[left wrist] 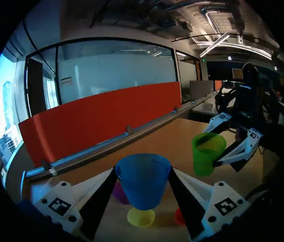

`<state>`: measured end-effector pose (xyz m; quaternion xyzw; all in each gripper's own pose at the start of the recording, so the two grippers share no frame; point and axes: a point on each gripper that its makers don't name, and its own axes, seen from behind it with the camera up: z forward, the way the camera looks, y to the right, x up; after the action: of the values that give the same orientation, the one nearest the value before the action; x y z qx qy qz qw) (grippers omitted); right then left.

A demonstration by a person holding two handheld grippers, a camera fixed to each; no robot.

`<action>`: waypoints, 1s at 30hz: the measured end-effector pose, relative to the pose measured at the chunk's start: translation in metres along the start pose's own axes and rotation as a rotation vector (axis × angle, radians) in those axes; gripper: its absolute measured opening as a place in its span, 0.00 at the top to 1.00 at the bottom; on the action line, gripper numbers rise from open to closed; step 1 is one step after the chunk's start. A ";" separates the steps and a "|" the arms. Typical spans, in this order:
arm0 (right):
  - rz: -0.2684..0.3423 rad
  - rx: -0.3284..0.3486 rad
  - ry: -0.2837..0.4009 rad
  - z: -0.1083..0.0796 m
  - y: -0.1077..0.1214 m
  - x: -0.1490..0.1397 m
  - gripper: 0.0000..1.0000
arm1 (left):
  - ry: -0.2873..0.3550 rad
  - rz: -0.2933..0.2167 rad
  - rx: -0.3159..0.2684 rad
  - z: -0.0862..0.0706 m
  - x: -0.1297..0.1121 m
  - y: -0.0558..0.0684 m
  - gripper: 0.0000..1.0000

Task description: Pour water

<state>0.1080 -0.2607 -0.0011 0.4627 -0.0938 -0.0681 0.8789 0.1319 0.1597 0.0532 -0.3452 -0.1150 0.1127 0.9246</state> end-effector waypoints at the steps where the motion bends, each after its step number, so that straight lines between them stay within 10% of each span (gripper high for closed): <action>1: -0.001 0.001 -0.008 -0.001 0.001 -0.003 0.10 | -0.011 0.003 -0.002 0.000 -0.004 0.001 0.12; 30: -0.021 0.041 -0.238 -0.005 0.005 -0.068 0.10 | -0.313 0.139 -0.104 -0.012 -0.115 0.019 0.11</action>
<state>0.0428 -0.2402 -0.0069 0.4703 -0.1942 -0.1299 0.8510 0.0237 0.1334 0.0164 -0.3779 -0.2392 0.2226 0.8663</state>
